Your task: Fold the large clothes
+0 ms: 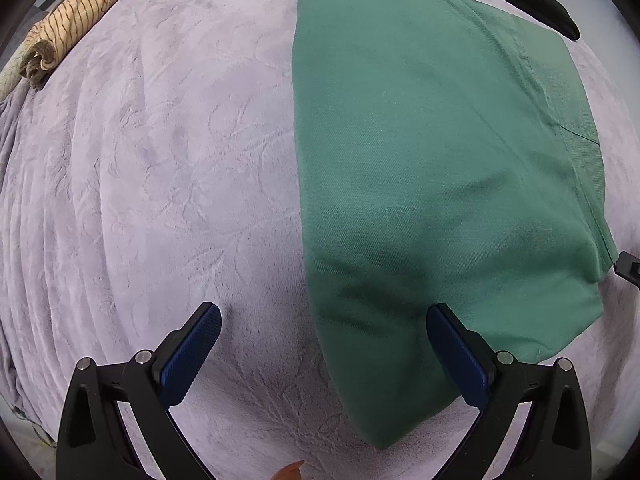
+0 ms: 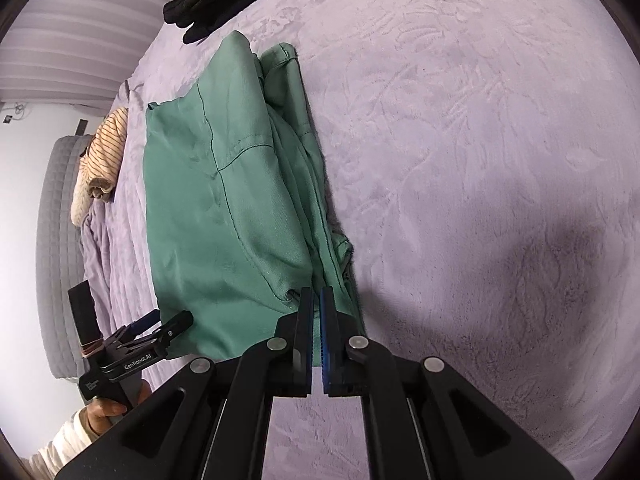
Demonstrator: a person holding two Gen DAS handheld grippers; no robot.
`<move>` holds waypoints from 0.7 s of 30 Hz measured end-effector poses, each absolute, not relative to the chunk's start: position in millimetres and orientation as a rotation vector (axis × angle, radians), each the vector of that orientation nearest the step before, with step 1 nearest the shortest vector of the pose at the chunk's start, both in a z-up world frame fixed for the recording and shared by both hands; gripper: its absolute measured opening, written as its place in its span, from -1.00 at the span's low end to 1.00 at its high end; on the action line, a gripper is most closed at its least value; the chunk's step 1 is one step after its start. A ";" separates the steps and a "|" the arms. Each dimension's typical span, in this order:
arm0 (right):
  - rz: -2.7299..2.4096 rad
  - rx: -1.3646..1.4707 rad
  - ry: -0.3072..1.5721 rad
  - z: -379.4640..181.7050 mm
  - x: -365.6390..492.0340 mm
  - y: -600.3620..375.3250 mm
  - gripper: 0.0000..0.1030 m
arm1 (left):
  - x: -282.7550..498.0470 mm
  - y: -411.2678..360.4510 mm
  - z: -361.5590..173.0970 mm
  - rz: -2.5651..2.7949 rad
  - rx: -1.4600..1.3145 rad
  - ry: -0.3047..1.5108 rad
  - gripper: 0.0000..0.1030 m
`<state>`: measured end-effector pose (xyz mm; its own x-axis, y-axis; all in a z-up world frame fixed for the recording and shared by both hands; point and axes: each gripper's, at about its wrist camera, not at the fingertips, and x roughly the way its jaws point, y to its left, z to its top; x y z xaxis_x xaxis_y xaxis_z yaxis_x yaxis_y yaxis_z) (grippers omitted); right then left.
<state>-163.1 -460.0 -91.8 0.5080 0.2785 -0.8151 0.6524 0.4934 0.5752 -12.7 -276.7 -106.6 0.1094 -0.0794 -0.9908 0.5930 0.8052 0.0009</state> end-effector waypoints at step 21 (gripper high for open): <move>-0.260 1.102 1.018 -98.1 -147.6 -468.4 0.98 | 9.8 -275.6 -120.4 -0.578 0.398 1.462 1.00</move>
<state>-147.6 -468.4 -98.1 0.5468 0.2897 -0.7855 0.6313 0.4737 0.6141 9.8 -275.6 -120.4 0.0121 -0.1230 -0.9923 0.5884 0.8033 -0.0924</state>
